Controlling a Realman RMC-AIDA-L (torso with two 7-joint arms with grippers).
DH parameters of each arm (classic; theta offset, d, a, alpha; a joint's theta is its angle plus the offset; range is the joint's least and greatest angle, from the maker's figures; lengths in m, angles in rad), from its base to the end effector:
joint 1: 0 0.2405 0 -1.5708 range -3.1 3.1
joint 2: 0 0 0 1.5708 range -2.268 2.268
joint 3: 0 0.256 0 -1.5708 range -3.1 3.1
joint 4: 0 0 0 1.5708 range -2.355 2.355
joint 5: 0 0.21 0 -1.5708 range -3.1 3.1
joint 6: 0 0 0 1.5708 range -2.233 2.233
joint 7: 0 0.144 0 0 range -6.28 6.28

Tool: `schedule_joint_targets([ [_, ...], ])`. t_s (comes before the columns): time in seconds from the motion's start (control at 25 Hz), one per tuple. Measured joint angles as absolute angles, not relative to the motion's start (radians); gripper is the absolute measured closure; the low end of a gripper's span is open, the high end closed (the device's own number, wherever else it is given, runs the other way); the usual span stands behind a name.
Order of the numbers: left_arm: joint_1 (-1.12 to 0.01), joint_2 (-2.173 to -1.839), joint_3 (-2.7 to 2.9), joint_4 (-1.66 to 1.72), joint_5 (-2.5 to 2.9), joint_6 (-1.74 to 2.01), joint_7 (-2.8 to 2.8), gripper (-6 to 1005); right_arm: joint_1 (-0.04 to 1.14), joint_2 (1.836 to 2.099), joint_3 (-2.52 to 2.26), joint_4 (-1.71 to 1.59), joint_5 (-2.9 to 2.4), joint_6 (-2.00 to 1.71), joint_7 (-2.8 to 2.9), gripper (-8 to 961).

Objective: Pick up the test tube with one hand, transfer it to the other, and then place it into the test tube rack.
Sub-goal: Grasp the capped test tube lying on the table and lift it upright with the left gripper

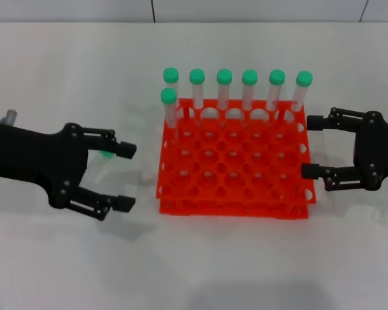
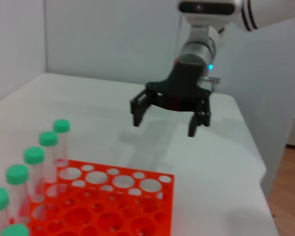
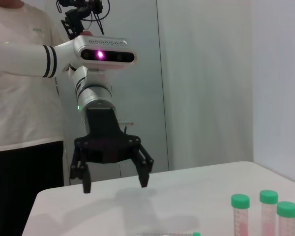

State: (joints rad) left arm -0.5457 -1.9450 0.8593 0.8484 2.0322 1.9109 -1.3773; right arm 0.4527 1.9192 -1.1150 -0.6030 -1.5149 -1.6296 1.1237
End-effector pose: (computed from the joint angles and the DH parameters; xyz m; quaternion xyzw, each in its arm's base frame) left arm -0.2396 0.3106 0.0551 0.9855 0.0626 0.1568 0.0159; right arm 0.2545 0.3148 0.0269 -0.9489 0.0628 0.2903 0.1067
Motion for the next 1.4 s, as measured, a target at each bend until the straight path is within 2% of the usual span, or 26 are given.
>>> schedule_joint_targets([
  [0.64, -0.551, -1.948, 0.894, 0.881, 2.030, 1.904, -1.483, 124, 0.467, 1.927, -1.116, -0.591, -1.525, -1.623, 1.130, 99],
  [1.08, -0.513, -1.949, 0.906, 1.183, 2.148, 1.929, -1.981, 124, 0.469, 1.919, -1.104, -0.595, -1.524, -1.605, 1.132, 101],
  [1.4, -0.571, -1.959, 0.951, 1.265, 2.405, 1.929, -2.311, 133, 0.476, 1.930, -1.103, -0.605, -1.525, -1.560, 1.122, 102],
])
